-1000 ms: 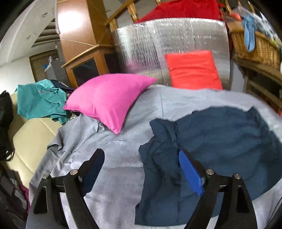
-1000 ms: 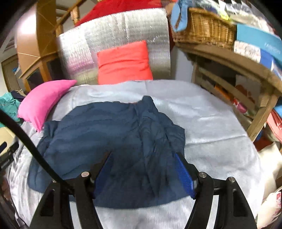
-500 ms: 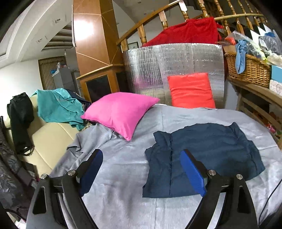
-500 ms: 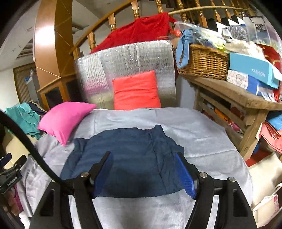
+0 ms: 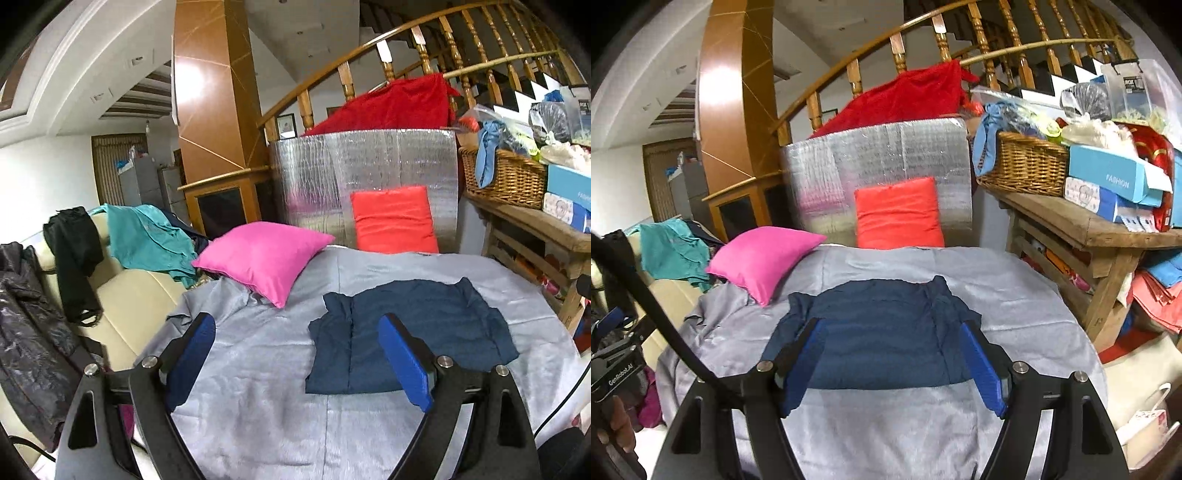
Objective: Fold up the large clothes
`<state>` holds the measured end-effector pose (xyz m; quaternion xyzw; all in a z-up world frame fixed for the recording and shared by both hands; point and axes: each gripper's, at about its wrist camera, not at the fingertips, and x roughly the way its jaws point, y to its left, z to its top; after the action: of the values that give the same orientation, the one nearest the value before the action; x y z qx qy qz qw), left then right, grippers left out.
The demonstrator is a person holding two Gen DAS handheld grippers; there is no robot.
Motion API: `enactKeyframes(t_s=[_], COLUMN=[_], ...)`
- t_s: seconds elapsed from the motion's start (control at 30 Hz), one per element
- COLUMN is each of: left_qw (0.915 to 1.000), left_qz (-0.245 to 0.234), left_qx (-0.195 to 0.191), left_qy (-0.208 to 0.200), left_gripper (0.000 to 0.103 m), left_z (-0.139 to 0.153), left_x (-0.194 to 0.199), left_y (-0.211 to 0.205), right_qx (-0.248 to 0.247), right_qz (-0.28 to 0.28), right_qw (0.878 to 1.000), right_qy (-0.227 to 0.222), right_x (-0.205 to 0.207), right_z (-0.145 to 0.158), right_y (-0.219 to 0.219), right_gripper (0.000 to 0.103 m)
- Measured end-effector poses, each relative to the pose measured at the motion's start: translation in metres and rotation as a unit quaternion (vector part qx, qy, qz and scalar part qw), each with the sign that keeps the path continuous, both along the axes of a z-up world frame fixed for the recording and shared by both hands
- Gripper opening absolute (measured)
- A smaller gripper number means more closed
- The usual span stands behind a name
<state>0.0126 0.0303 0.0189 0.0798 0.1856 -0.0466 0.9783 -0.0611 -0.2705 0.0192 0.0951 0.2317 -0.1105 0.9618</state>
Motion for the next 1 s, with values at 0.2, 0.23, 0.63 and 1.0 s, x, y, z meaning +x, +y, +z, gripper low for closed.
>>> enactKeyframes(t_s=[0.2, 0.23, 0.63, 1.0], left_qw=[0.9999, 0.9998, 0.9992, 0.9993], left_qz=[0.002, 0.003, 0.008, 0.0], left_qx=[-0.001, 0.004, 0.003, -0.008], left_qy=[-0.013, -0.019, -0.038, -0.037], left_gripper=[0.091, 0.091, 0.092, 0.092], left_z=[0.017, 0.02, 0.042, 0.039], left_x=[-0.031, -0.035, -0.037, -0.041], left_y=[0.003, 0.001, -0.01, -0.012], right_qx=[0.001, 0.002, -0.028, -0.018], right_qz=[-0.005, -0.005, -0.026, -0.03], right_qw=[1.0, 0.999, 0.997, 0.997], right_qy=[-0.026, -0.032, -0.072, -0.066], right_x=[-0.03, -0.033, -0.048, -0.045], right_z=[0.017, 0.019, 0.046, 0.033], right_y=[0.002, 0.001, -0.007, -0.017], right_gripper=[0.079, 0.079, 0.081, 0.082])
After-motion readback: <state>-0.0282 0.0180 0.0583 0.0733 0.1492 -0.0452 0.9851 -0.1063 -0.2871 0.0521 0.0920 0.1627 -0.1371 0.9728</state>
